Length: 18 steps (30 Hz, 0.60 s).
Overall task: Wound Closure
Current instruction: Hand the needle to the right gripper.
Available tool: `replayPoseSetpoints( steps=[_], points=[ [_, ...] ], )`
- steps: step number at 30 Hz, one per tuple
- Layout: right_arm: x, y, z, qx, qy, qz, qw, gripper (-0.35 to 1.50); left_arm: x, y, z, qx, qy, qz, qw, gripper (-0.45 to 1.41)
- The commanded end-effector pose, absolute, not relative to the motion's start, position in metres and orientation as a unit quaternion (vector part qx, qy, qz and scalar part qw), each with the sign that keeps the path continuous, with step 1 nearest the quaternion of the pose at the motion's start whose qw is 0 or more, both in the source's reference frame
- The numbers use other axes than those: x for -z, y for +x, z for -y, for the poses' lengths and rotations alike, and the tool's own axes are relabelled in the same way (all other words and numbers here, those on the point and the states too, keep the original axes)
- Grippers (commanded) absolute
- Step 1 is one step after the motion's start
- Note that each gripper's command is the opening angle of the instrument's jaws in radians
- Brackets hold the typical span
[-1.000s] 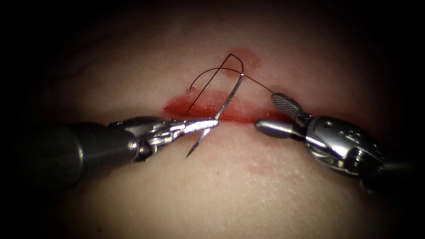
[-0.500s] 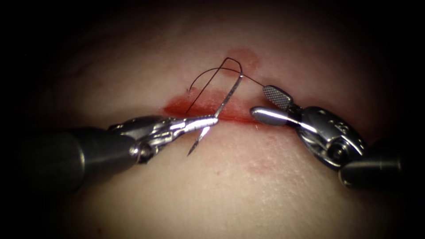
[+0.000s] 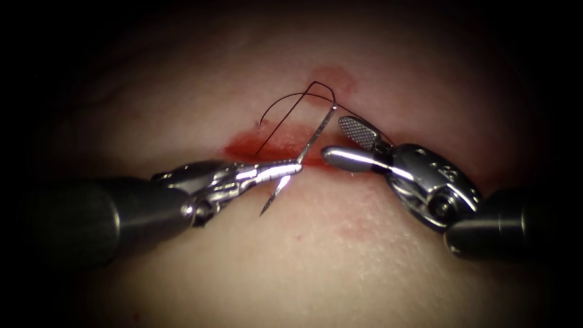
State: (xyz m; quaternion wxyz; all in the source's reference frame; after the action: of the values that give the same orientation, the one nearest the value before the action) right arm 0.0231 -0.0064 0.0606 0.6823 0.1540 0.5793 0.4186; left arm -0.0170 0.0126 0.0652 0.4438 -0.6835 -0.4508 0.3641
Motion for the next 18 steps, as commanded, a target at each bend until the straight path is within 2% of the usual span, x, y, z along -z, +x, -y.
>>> replayPoseSetpoints(
  steps=[1, 18],
  points=[
    [-0.0614, 0.0238, 0.0069, -0.418, 0.154, -0.578, 0.683, 1.18, -0.0658, -0.0176, -0.0123, -0.365, -0.683, 0.452, 0.443, -0.35],
    [-0.0621, 0.0255, 0.0066, -0.421, 0.154, -0.578, 0.682, 1.18, -0.0657, -0.0182, -0.0120, -0.371, -0.685, 0.452, 0.434, -0.35]
  ],
)
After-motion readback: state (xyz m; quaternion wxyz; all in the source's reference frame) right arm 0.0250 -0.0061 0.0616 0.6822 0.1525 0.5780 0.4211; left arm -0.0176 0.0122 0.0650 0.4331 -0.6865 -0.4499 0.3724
